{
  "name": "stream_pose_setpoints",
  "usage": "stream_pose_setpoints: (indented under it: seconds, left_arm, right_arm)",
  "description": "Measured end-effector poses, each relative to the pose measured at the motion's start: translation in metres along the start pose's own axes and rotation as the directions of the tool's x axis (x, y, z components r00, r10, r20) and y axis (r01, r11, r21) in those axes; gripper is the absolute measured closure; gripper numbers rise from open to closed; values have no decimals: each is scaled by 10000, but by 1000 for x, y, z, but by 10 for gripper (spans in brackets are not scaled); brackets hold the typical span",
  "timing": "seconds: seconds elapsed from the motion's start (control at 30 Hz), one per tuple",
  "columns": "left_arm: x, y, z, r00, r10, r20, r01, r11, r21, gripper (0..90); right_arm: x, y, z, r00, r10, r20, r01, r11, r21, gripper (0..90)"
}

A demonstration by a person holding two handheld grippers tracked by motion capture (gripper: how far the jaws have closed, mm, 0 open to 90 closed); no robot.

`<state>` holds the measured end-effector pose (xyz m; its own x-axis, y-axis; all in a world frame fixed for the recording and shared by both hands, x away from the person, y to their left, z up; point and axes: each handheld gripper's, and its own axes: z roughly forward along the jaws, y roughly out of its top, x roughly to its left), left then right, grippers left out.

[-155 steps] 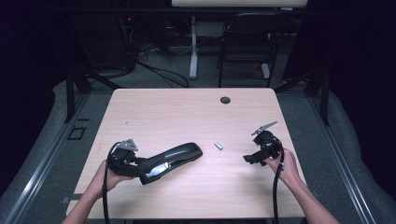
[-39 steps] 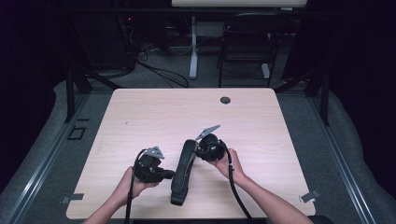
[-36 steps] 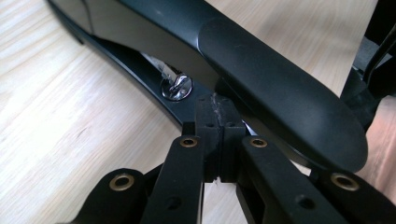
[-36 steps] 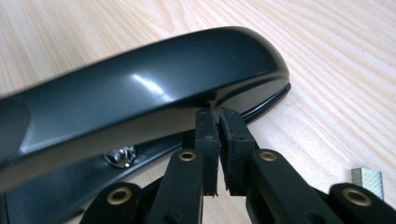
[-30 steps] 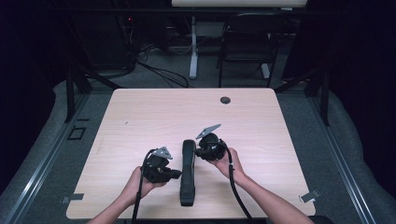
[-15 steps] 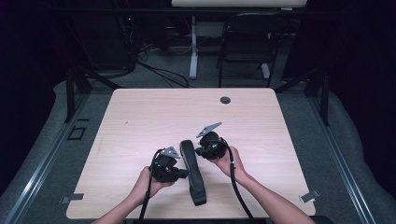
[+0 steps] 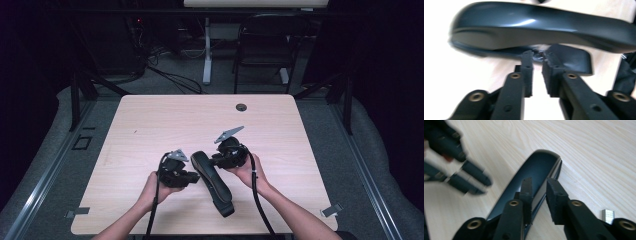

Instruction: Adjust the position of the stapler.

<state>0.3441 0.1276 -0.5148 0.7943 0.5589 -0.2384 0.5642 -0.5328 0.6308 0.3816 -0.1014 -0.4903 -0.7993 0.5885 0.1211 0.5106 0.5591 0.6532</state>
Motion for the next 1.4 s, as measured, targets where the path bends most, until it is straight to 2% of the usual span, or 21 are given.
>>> stream_pose_setpoints:
  seconds: [0.03, 0.07, 0.1, 0.13, 0.17, 0.2, 0.23, 0.27, 0.3, 0.4, 0.47, 0.53, 0.6, 0.7, 0.8, 0.93, 1.07, 1.13, 1.23, 1.27, 1.4]
  left_arm:
    - [0, 0, 0, 10000, 0, 0, 0, 10000, 0, 723]
    - [11, -4, -6, 9993, -167, -333, 168, 9998, 45, 659]
    - [11, -4, -6, 9993, -167, -333, 168, 9998, 45, 612]
    - [19, -6, -8, 9985, -305, -446, 309, 9995, 85, 612]
    - [25, -8, -11, 9973, -406, -609, 413, 9991, 95, 547]
    - [31, -9, -12, 9958, -539, -740, 549, 9984, 118, 442]
    - [34, -10, -13, 9943, -653, -840, 663, 9978, 87, 442]
    - [41, -12, -15, 9923, -801, -948, 814, 9966, 92, 406]
    - [44, -13, -14, 9909, -888, -1012, 902, 9959, 98, 365]
    - [50, -14, -13, 9889, -976, -1123, 1008, 9946, 234, 288]
    - [51, -14, -11, 9881, -993, -1175, 1033, 9942, 285, 249]
    - [52, -15, -10, 9890, -947, -1139, 983, 9948, 265, 215]
    - [53, -15, -11, 9896, -908, -1120, 943, 9952, 268, 210]
    - [55, -15, -11, 9885, -972, -1160, 1001, 9948, 197, 180]
    - [58, -16, -12, 9862, -1078, -1254, 1109, 9937, 185, 167]
    - [61, -17, -14, 9837, -1239, -1301, 1253, 9921, 26, 158]
    - [63, -18, -18, 9863, -1156, -1173, 1137, 9933, -225, 149]
    - [63, -18, -20, 9887, -1070, -1054, 1031, 9938, -414, 144]
    - [63, -17, -19, 9898, -1013, -1006, 979, 9945, -383, 139]
    - [63, -17, -19, 9897, -1044, -976, 1015, 9942, -341, 135]
    - [62, -17, -19, 9927, -857, -846, 835, 9961, -294, 133]
  right_arm:
    - [0, 0, 0, 10000, 0, 0, 0, 10000, 0, 735]
    - [2, 1, -4, 9989, 321, -334, -325, 9994, -129, 673]
    - [2, 1, -4, 9989, 321, -334, -325, 9994, -129, 673]
    - [2, 1, -5, 9975, 517, -487, -527, 9984, -184, 630]
    - [3, 1, -5, 9950, 801, -595, -814, 9965, -202, 586]
    - [4, 1, -5, 9949, 841, -559, -852, 9962, -177, 520]
    - [7, 2, -5, 9951, 898, -421, -902, 9959, -74, 457]
    - [8, 2, -4, 9954, 884, -371, -882, 9961, 78, 383]
    - [13, 2, -1, 9970, 768, -88, -764, 9962, 421, 322]
    - [24, 3, 3, 9983, 590, 3, -588, 9939, 928, 231]
    - [31, 2, 6, 9994, 319, 102, -329, 9929, 1147, 215]
    - [38, 1, 10, 9998, -35, 210, 4, 9891, 1474, 254]
    - [39, 0, 12, 9997, 30, 225, -62, 9897, 1430, 278]
    - [38, -1, 11, 9976, -136, 678, 25, 9870, 1610, 403]
    - [35, -3, 13, 9986, 155, 502, -233, 9868, 1603, 405]
    - [36, -2, 13, 9977, -265, 617, 154, 9846, 1740, 403]
    - [35, -4, 11, 9966, -669, 487, 580, 9846, 1647, 452]
    - [32, -4, 10, 9934, -1134, 148, 1095, 9806, 1625, 493]
    - [30, -4, 9, 9903, -1379, -157, 1386, 9756, 1701, 507]
    - [30, -3, 9, 9853, -1669, -375, 1708, 9712, 1664, 513]
    - [27, -3, 9, 9733, -1996, -1133, 2169, 9613, 1700, 547]
